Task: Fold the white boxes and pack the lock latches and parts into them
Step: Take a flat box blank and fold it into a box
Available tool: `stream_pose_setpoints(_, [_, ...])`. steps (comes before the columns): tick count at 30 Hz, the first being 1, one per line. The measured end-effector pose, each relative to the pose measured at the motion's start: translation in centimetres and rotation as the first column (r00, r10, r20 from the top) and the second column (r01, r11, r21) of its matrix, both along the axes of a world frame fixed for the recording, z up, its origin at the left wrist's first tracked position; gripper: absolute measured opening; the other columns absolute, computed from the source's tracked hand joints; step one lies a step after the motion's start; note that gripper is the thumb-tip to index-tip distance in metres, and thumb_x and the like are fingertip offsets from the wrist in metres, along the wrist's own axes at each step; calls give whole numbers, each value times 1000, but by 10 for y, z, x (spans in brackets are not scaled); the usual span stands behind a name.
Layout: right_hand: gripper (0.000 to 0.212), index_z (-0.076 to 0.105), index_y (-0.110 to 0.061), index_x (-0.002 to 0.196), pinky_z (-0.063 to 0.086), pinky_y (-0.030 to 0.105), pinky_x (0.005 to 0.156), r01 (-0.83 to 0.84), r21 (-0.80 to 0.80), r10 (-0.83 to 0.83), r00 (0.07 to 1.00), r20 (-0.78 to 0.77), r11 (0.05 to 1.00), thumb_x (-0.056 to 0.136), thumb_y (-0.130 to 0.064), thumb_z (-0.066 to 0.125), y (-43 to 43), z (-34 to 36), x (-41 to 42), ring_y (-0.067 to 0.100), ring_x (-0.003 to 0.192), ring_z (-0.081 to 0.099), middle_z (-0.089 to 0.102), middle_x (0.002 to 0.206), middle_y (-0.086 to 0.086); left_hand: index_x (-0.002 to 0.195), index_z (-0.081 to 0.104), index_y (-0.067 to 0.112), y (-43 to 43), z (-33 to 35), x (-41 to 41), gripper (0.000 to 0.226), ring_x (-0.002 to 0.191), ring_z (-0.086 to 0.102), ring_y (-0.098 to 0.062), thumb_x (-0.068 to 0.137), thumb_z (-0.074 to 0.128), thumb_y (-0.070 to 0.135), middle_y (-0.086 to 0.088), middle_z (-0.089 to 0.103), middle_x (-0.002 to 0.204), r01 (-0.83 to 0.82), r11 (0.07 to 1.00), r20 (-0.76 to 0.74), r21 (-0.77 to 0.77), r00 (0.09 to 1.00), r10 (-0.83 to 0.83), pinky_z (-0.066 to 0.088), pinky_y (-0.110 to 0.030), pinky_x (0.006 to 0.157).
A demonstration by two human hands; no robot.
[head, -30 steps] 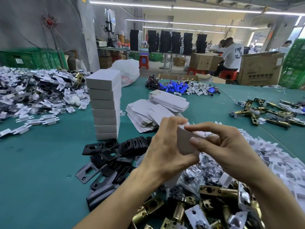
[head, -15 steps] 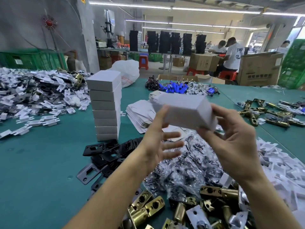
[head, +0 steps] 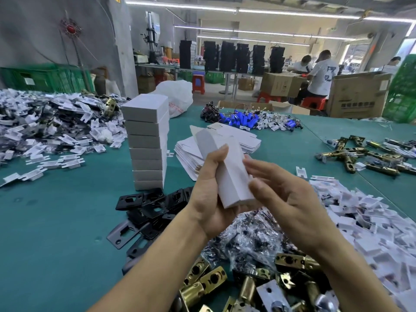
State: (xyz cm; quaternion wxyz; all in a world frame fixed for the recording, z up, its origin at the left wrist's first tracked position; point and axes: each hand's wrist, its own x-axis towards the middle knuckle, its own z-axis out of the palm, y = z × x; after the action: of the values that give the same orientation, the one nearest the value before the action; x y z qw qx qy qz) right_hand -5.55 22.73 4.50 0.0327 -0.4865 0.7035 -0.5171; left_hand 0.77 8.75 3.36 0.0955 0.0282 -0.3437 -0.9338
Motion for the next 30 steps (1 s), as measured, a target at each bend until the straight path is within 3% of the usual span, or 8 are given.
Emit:
stream_pose_setpoints(3, [39,53,-45,133,42,33,107,96,147,-64,975,-211,984,94,-48,50,-5,-5,3,-2,123,49,48,137,-23,100,73,17,-1,-5,0,42,82,71,-23,72,66,47,-9,73,95,33,996,22,-84,999,-31,60,-36,69])
stream_pose_setpoints(7, [41,53,-58,122,37,14,99,89,110,-65,977,-205,990,94,-30,60,-6,-8,4,-9,116,47,37,144,-23,115,67,19,-6,-3,2,47,87,72,-25,74,62,41,-14,73,108,89,978,21,-190,996,-87,58,-38,72])
stream_pose_setpoints(10, [49,56,-63,118,46,27,99,82,72,-70,984,-163,994,92,-23,64,-4,-4,2,-2,124,47,40,142,-21,118,69,16,-6,-3,1,48,86,73,-30,73,69,32,-18,72,110,40,958,26,-284,999,-34,61,-41,70])
stream_pose_setpoints(13, [52,60,-53,118,50,26,91,53,106,-32,982,-185,993,90,-10,67,2,0,-4,2,113,57,57,129,-23,119,69,13,-6,-5,0,46,87,73,-29,75,74,28,-18,72,109,-81,929,76,-361,990,116,60,-46,68])
stream_pose_setpoints(16, [27,73,-35,96,53,21,75,122,220,-103,990,-95,968,86,-10,73,20,10,-16,2,84,68,74,91,-15,121,63,15,-10,-7,-2,51,86,72,-32,75,82,28,-15,72,105,-197,909,116,-366,960,255,60,-51,63])
stream_pose_setpoints(18, [12,71,-25,79,54,21,67,221,439,-168,973,-156,871,78,-19,81,34,14,-25,1,71,67,73,76,-9,115,63,17,-14,-10,-3,40,86,73,-33,79,78,27,-14,72,103,-288,876,125,-386,925,359,61,-53,61])
stream_pose_setpoints(23, [33,66,-32,84,54,24,72,227,870,-164,972,-171,438,61,-40,88,40,11,-18,1,76,63,66,82,-12,115,64,13,-14,-13,-3,58,84,74,-31,64,84,29,-14,72,107,-315,850,126,-422,908,399,61,-50,59])
stream_pose_setpoints(30, [39,58,-35,100,52,29,86,346,881,-83,937,-338,321,67,-29,78,25,-8,-6,13,99,61,54,107,-10,104,67,14,-13,-22,-4,37,87,74,-33,73,84,2,-11,74,100,-309,827,99,-470,912,397,61,-45,59])
